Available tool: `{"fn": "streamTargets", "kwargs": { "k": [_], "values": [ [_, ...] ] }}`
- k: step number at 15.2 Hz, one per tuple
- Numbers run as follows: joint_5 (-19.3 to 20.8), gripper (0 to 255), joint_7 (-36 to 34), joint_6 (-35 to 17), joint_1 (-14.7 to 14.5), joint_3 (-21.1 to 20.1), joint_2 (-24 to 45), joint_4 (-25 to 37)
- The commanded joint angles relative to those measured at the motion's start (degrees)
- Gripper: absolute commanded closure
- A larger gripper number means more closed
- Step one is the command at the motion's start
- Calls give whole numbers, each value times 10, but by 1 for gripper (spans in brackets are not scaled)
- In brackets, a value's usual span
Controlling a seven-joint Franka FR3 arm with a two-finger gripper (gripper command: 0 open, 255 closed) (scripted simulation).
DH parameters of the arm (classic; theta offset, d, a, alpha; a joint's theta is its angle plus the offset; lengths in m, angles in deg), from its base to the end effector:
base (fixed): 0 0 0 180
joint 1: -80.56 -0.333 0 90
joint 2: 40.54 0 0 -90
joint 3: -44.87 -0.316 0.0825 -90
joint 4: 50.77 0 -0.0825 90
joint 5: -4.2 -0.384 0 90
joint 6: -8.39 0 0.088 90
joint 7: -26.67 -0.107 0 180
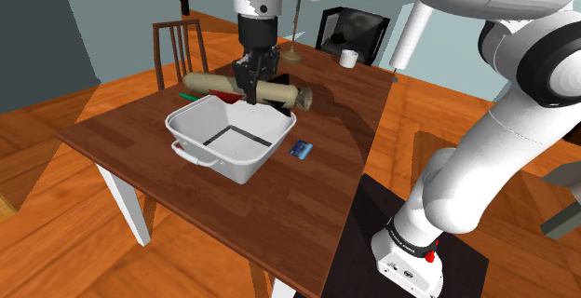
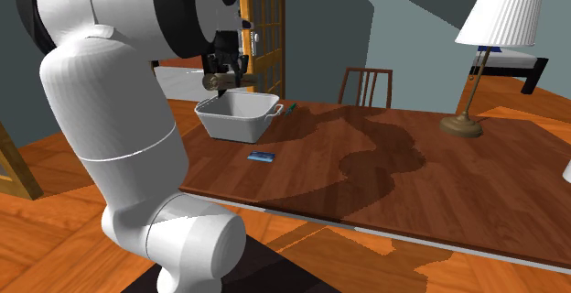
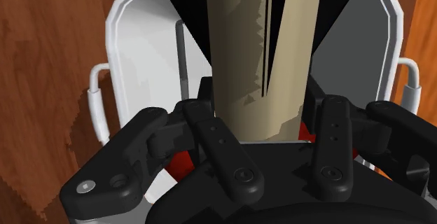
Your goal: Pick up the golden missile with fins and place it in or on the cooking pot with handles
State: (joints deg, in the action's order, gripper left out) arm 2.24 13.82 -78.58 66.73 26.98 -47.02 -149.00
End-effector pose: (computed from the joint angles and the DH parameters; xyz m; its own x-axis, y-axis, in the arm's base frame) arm 0.4298 0.2803 0.6101 0.9440 0.3184 -0.0864 0.3212 -0.9468 0.0202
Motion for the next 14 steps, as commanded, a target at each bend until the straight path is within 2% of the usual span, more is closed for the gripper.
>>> {"fn": "streamTargets", "kwargs": {
  "k": [1, 8, 14],
  "values": [
    [-1, 255, 1, -16, 0, 0, -4, -20],
    [-3, 255, 3, -72, -1, 0, -12, -82],
    [-3, 255, 3, -72, -1, 0, -12, -82]
  ]
}}
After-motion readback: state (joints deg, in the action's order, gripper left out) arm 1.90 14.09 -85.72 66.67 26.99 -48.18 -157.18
